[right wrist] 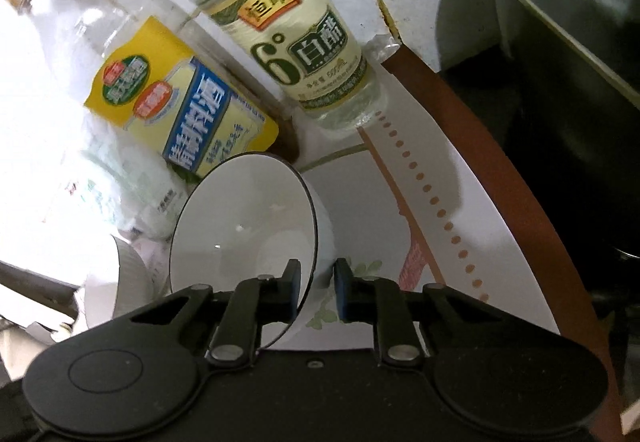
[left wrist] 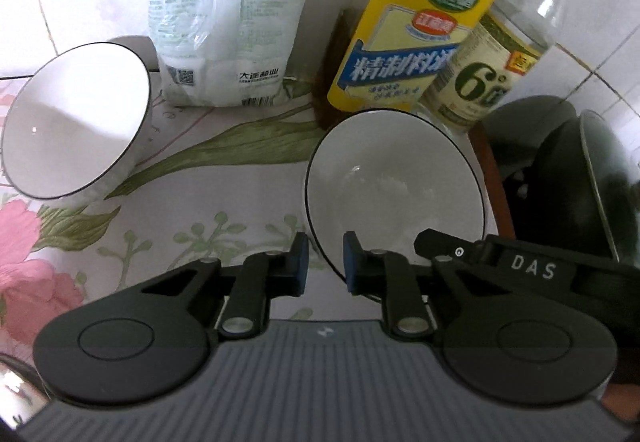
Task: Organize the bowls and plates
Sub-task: 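Lift the second bowl and carry it over the first bowl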
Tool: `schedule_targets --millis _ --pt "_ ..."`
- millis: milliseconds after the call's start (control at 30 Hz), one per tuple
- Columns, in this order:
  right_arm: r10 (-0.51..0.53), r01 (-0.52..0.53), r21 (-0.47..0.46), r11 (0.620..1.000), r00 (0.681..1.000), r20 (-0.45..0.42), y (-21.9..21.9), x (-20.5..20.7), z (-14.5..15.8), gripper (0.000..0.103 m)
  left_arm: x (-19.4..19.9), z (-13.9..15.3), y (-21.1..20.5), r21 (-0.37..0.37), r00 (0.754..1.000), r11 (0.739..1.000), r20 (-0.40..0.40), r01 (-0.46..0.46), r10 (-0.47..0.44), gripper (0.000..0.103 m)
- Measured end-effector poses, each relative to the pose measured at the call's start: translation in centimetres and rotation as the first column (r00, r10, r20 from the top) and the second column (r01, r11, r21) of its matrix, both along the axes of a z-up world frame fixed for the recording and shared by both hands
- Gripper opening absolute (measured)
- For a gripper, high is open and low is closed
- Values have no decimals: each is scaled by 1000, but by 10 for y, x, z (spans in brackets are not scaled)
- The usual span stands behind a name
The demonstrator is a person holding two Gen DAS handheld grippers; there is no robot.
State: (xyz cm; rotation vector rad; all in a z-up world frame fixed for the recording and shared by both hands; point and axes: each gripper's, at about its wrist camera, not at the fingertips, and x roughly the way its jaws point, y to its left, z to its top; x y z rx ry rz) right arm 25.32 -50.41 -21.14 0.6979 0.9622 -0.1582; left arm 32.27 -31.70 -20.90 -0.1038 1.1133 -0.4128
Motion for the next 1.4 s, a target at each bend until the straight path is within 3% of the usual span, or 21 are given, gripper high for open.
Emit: schedule_targets --millis 200,467,867,1167,1400 --pt "21 -21 -35 999 1000 -8 12 -19 22 20 -20 22 14 -4 1000 1000 -9 22 -22 17" --pt "40 -40 -17 999 999 -11 27 -55 57 20 -55 77 30 27 994 995 57 92 -94 17" --pt "86 -83 -53 995 995 60 55 -116 105 20 -111 127 68 -4 988 992 87 127 -126 17" --pt "115 -106 -98 989 989 93 73 -153 130 20 -149 147 83 -17 982 989 117 149 -146 17" --pt "111 -99 -135 986 990 89 82 -180 133 20 -172 142 88 -24 979 984 104 178 -175 17"
